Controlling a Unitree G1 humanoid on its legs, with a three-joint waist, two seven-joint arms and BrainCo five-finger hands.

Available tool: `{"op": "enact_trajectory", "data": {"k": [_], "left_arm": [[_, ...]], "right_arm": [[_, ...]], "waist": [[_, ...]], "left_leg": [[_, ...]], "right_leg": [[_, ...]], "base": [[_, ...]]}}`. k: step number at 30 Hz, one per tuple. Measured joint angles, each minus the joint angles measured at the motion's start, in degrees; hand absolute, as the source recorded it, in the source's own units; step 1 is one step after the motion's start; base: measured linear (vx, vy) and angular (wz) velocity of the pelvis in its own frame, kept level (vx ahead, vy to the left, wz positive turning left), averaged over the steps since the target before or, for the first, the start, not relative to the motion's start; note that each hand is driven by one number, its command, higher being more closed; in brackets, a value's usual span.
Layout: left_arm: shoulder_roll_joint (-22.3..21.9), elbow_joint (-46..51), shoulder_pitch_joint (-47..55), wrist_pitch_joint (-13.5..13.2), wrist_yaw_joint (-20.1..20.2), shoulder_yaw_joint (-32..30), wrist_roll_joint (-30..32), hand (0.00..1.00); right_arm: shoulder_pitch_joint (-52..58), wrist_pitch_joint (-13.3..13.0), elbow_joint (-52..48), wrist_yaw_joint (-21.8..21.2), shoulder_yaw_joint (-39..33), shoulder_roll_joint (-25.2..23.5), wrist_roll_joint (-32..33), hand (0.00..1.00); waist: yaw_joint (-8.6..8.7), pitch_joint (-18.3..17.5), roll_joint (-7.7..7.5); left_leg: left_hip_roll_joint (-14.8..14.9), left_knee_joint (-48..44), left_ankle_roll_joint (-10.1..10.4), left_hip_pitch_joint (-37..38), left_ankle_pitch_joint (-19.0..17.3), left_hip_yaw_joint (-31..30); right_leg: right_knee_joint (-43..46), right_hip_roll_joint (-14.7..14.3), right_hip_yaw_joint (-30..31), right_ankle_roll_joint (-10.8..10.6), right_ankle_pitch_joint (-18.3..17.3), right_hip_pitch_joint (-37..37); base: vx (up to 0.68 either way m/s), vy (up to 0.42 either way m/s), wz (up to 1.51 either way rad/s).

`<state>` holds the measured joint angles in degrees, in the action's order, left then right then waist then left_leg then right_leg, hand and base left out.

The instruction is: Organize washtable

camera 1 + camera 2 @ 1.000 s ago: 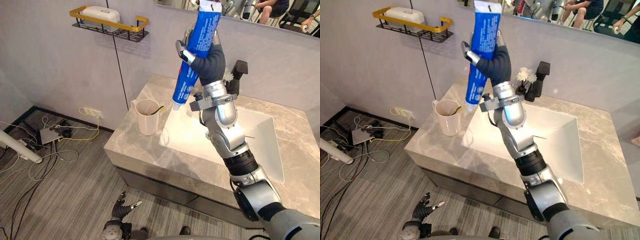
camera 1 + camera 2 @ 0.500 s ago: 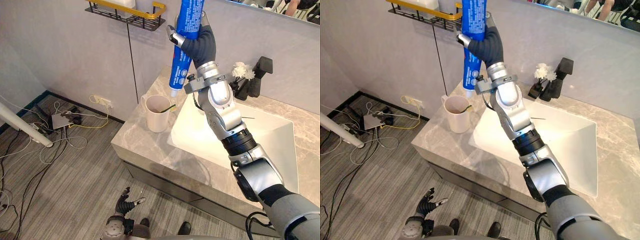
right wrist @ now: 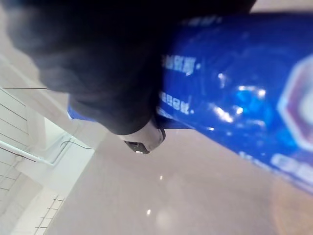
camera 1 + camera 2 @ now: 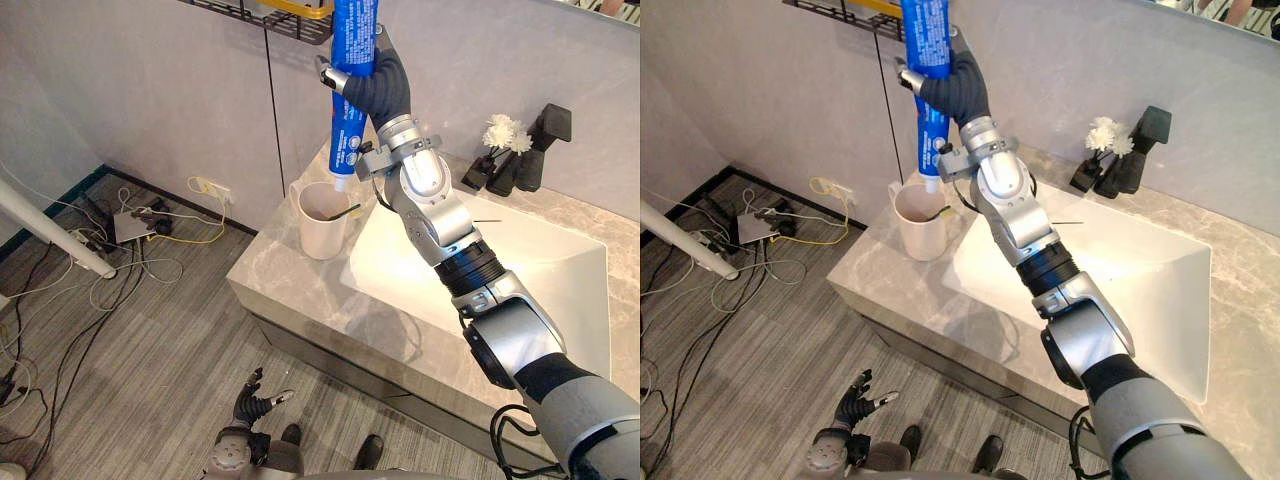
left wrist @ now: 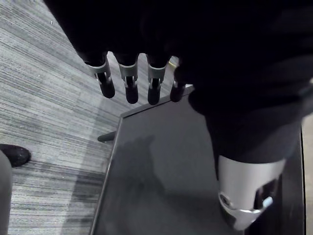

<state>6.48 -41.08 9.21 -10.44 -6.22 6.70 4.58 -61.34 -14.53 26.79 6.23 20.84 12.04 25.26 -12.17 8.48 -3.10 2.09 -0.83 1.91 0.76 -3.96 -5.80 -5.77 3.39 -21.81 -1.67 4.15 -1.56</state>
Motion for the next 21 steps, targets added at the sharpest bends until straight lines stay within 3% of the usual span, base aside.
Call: {"op": "enact_trajectory", "data": {"k": [21], "left_arm": [[-0.1, 0.0, -0.4, 0.0, 0.0, 0.5, 0.0, 0.0]], "right_arm": [[0.6, 0.1, 0.2, -0.3, 2.2, -0.7, -0.9, 1.0]], "waist": [[0.17, 1.2, 0.81]], "left_leg": [[0.1, -0.1, 0.0, 0.0, 0.0, 0.0]], "right_leg": [[0.0, -0.1, 0.2, 0.1, -0.1, 0.0]], "base": [[0.0, 0.0, 0.0]]}}
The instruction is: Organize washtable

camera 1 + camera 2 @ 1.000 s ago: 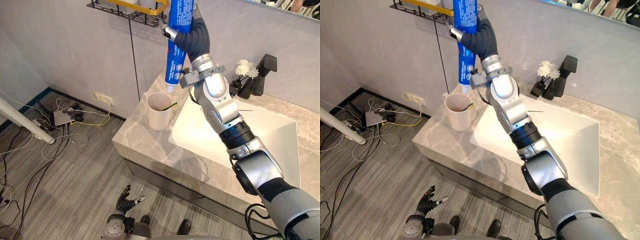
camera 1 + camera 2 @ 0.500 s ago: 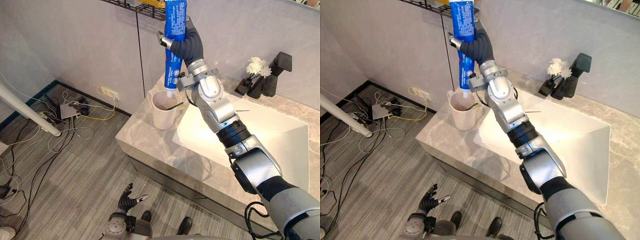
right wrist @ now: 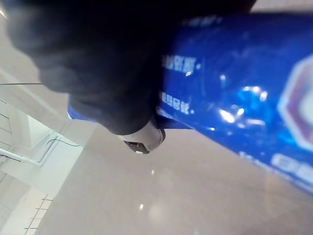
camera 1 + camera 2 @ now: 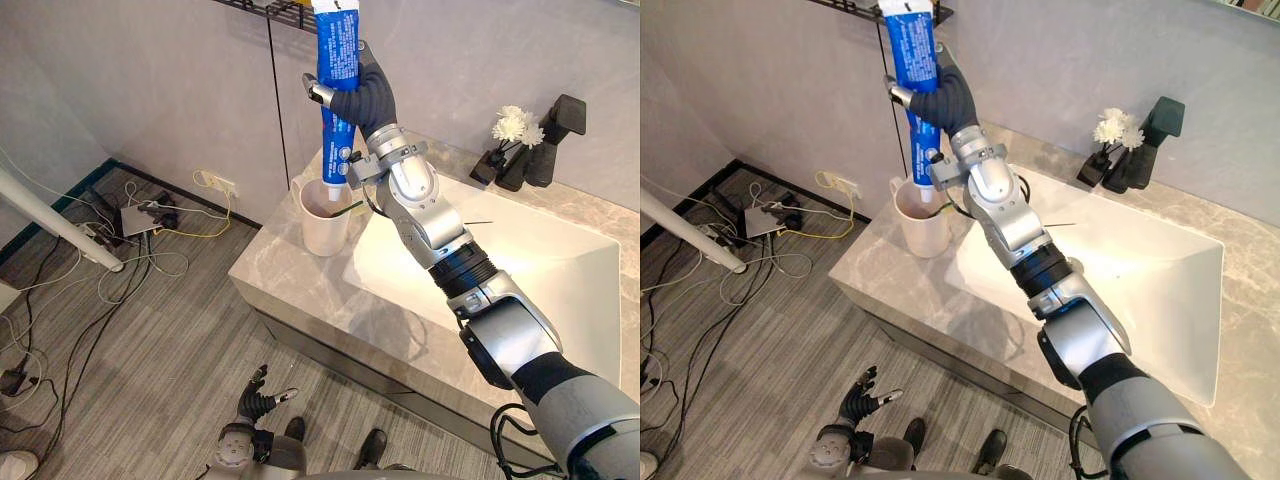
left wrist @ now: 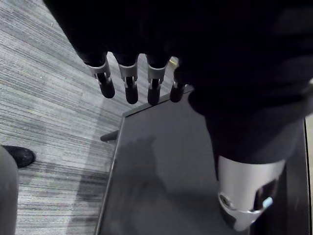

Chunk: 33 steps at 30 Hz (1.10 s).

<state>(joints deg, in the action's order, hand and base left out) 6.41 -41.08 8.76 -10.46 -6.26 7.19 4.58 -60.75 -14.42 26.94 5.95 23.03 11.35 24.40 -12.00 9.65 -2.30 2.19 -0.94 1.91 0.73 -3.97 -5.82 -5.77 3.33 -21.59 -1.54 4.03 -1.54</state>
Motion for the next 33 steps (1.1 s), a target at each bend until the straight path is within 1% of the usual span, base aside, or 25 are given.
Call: {"op": "enact_trajectory", "data": {"k": [4, 11, 15, 19, 20, 33], "left_arm": [[0.0, 0.0, 0.0, 0.0, 0.0, 0.0, 0.0, 0.0], [-0.1, 0.0, 0.0, 0.0, 0.0, 0.0, 0.0, 0.0], [-0.1, 0.1, -0.2, -0.2, 0.0, 0.0, -0.2, 0.0], [-0.2, 0.0, -0.2, -0.1, 0.0, 0.0, -0.4, 0.0], [-0.2, 0.0, -0.2, -0.1, 0.0, 0.0, -0.4, 0.0], [-0.2, 0.0, -0.2, 0.0, 0.0, 0.0, -0.4, 0.0]], "right_arm": [[1.4, 0.0, 1.0, 0.0, 0.0, -1.0, -0.4, 1.0], [4.4, 0.3, 1.0, 0.1, 0.0, -1.1, -2.1, 1.0], [4.5, 0.4, 1.0, 0.1, 0.0, -1.1, -2.5, 1.0], [5.4, 1.2, 1.0, 0.1, 0.0, -1.1, -3.1, 1.0], [5.5, 1.2, 1.0, 0.1, 0.0, -1.1, -3.2, 0.0], [6.2, 1.3, 1.0, 0.3, -0.1, -1.3, -3.7, 0.0]], "waist": [[0.0, 0.0, 0.02], [-0.04, 0.1, 0.02], [0.01, 0.8, 0.0], [0.01, 0.9, 0.01], [0.01, 0.9, 0.01], [0.07, 0.9, 0.0]], "left_leg": [[0.0, 0.0, 0.0, 0.0, 0.0, 0.0], [0.0, 0.0, 0.0, 0.0, 0.0, -0.1], [0.0, 0.0, 0.0, 0.0, 0.0, -0.1], [-0.1, 0.0, 0.0, 0.0, 0.0, -0.1], [-0.1, 0.0, 0.0, 0.0, 0.0, -0.2], [-0.1, 0.0, 0.0, 0.1, 0.0, -0.2]], "right_leg": [[0.0, 0.0, 0.0, 0.0, 0.0, 0.0], [0.0, 0.0, 0.0, 0.0, 0.0, 0.0], [0.0, 0.0, 0.0, 0.0, 0.0, 0.0], [0.0, 0.0, 0.0, 0.0, -0.1, 0.0], [0.0, 0.0, 0.0, -0.1, -0.1, 0.0], [0.0, 0.1, 0.0, -0.2, -0.2, -0.1]], "base": [[0.0, 0.0, 0.0], [0.0, 0.0, 0.0], [0.0, 0.0, 0.0], [0.0, 0.0, 0.0], [0.0, 0.0, 0.0], [0.0, 0.0, 0.0]]}}
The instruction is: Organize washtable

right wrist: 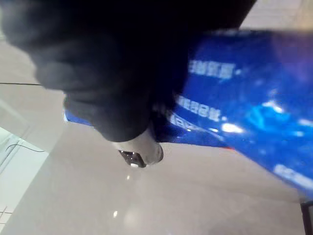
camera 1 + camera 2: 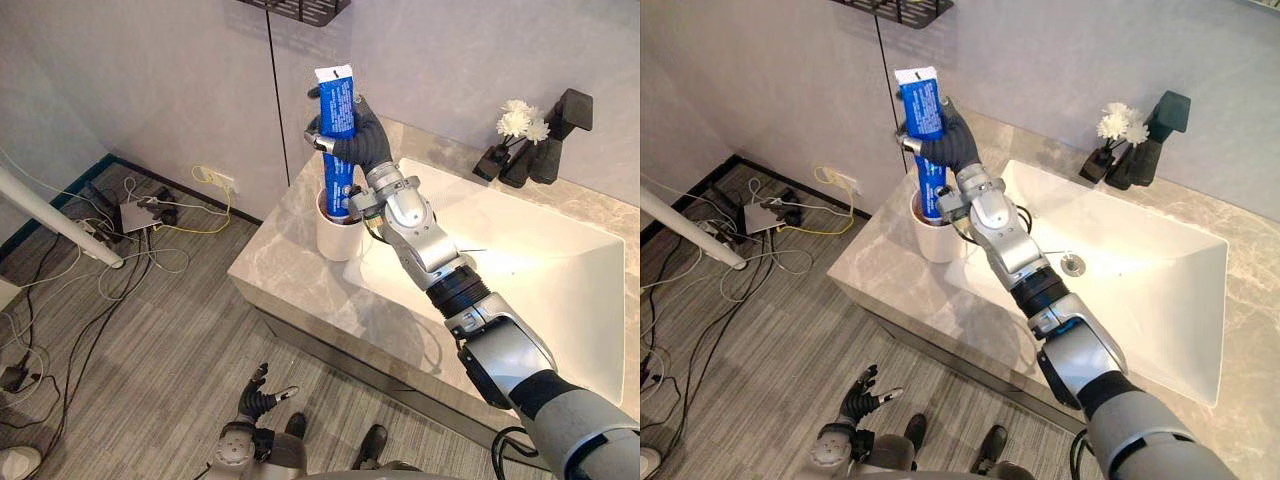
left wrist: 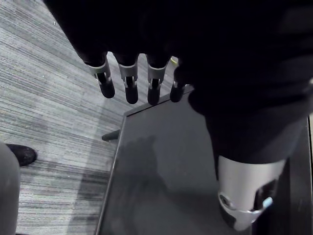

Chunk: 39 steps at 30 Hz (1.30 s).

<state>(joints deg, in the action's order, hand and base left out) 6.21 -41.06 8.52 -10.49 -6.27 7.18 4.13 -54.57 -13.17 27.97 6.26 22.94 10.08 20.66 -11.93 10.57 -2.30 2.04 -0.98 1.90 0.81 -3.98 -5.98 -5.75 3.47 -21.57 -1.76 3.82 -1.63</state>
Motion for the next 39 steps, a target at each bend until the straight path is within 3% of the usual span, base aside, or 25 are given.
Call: {"op": "enact_trajectory", "data": {"k": [39], "left_arm": [[-0.2, -0.1, 0.3, 0.1, 0.0, -0.1, 0.0, 0.0]], "right_arm": [[4.5, -0.1, -5.9, -0.3, -2.1, -0.6, -0.6, 0.0]], "waist": [[0.89, -0.4, -0.71]], "left_leg": [[0.0, 0.2, 0.0, 1.6, 0.0, 1.2]], "right_leg": [[0.0, 0.0, 1.5, 0.0, 0.0, -1.0]], "base": [[0.0, 0.0, -0.01]]}}
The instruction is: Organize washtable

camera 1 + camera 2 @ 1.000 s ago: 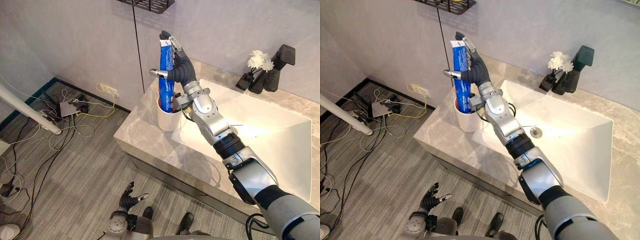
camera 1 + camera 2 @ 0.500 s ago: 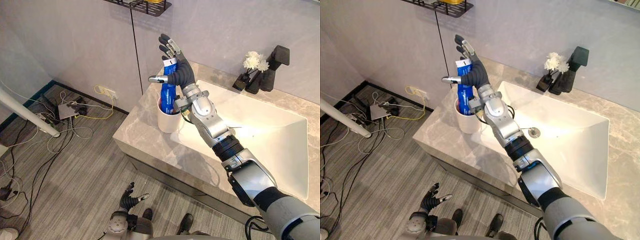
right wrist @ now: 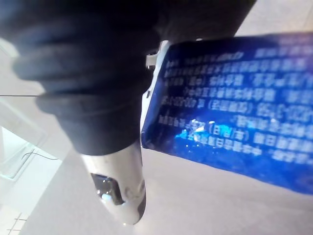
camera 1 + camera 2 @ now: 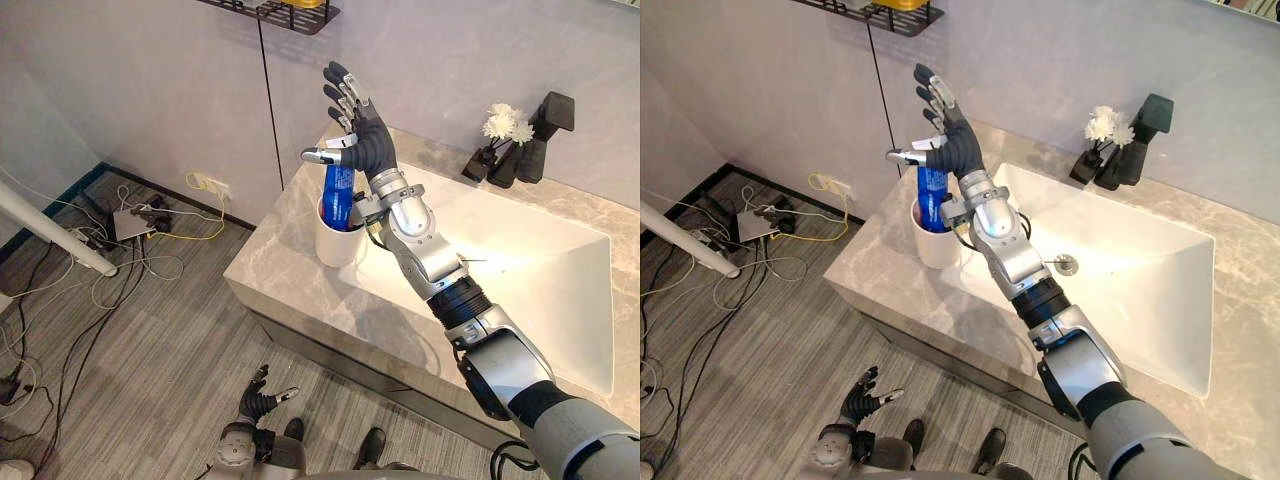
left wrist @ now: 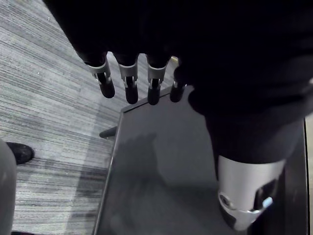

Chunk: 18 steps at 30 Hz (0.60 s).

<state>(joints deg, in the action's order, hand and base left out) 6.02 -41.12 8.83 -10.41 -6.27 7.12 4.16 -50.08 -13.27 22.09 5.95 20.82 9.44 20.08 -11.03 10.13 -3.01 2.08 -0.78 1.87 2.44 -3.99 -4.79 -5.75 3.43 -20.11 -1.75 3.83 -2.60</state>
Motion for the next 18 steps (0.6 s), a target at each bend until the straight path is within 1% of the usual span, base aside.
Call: {"op": "enact_trajectory", "data": {"k": [5, 11, 18], "left_arm": [[0.2, -0.1, 0.3, 0.0, 0.1, 0.0, 0.0, 0.0], [0.4, -0.2, 0.3, 0.0, 0.1, 0.0, 0.0, 0.0], [0.5, -0.4, 0.2, 0.0, 0.1, -0.1, 0.0, 0.0]], "right_arm": [[1.2, 0.0, -1.4, -0.4, 0.0, 0.1, 0.0, 0.0], [1.3, 0.0, -3.1, -1.3, 0.1, 1.6, -0.5, 0.0], [1.3, -0.3, -5.7, -3.6, 0.6, 5.0, -1.7, 0.0]], "waist": [[0.69, -0.5, -0.79], [0.76, -0.5, -0.84], [0.97, -0.6, -0.97]], "left_leg": [[0.0, 0.1, 0.0, 0.1, 0.0, 0.2], [0.0, 0.1, 0.0, 0.2, 0.0, 0.2], [0.0, 0.1, 0.0, 0.3, 0.0, 0.4]], "right_leg": [[0.0, 0.0, 0.2, 0.0, 0.0, 0.0], [0.0, 0.0, 0.3, 0.0, 0.0, 0.0], [0.0, 0.0, 0.5, 0.0, 0.0, 0.0]], "base": [[0.0, 0.0, 0.0], [0.0, 0.0, 0.0], [0.0, 0.0, 0.0]]}}
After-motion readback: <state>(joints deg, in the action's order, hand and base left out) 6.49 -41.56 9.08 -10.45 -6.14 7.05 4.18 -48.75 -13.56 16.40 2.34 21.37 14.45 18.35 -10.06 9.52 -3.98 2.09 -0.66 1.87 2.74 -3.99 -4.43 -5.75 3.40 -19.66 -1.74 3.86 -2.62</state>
